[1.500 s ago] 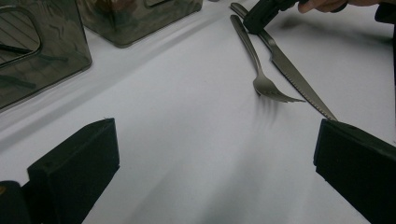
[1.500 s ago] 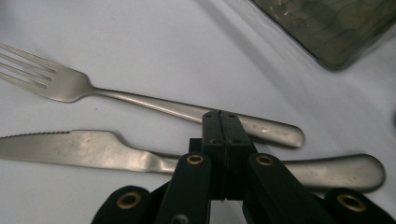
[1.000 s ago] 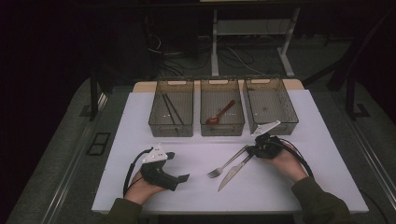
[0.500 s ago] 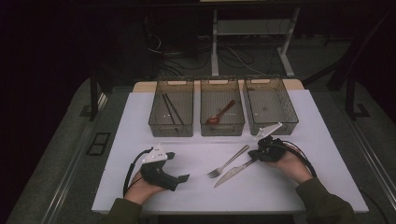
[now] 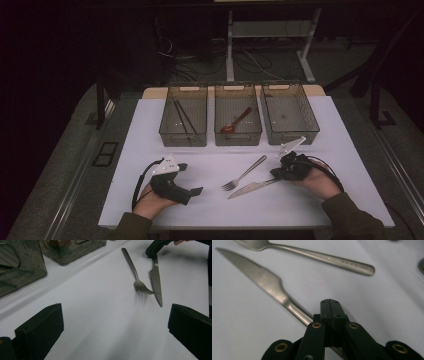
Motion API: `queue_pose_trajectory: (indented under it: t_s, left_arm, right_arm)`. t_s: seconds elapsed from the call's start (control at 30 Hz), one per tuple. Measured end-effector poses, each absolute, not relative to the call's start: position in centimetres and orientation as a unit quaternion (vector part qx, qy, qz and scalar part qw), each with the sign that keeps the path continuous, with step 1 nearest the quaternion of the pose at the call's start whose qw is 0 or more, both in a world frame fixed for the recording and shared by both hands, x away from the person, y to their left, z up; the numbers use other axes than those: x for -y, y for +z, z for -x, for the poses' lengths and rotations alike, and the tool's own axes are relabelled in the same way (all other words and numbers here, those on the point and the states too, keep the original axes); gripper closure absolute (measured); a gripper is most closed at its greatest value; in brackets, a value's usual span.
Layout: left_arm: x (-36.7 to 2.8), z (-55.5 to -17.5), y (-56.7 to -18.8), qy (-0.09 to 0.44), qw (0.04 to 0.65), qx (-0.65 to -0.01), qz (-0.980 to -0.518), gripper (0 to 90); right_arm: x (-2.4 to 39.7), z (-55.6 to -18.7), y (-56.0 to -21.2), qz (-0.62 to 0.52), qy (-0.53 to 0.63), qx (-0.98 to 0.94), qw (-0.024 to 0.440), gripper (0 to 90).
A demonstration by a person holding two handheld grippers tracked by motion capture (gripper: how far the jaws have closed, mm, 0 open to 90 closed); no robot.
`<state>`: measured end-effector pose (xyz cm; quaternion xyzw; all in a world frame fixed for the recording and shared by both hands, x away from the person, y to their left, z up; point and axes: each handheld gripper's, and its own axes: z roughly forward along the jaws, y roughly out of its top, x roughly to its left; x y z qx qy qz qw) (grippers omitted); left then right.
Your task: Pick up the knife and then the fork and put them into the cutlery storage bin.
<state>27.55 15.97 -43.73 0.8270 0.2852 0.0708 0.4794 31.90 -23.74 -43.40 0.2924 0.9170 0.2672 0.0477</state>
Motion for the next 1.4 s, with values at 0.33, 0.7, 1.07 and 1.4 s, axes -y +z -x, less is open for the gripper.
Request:
queue_pose_trajectory:
  t_s: [0.33, 0.7, 1.07, 1.4]
  left_arm:
    - [-15.9, -27.5, -43.7, 0.07, 0.479, -0.284, -0.828, 0.0]
    - [-15.9, -27.5, -43.8, 0.067, 0.479, -0.283, -0.828, 0.0]
    - [-15.9, -27.5, -43.7, 0.067, 0.482, -0.28, -0.828, 0.0]
    - [-15.8, -27.5, -43.7, 0.065, 0.483, -0.277, -0.828, 0.0]
  right_arm:
    - [24.7, -30.6, -43.1, -0.283, 0.271, -0.919, 0.037, 89.0]
    - [24.9, -29.1, -42.6, -0.248, 0.27, -0.93, 0.017, 88.9]
    - [25.5, -29.9, -40.9, -0.235, 0.277, -0.931, 0.02, 70.5]
    - [21.9, -30.3, -40.1, -0.129, 0.179, -0.975, 0.024, 58.0]
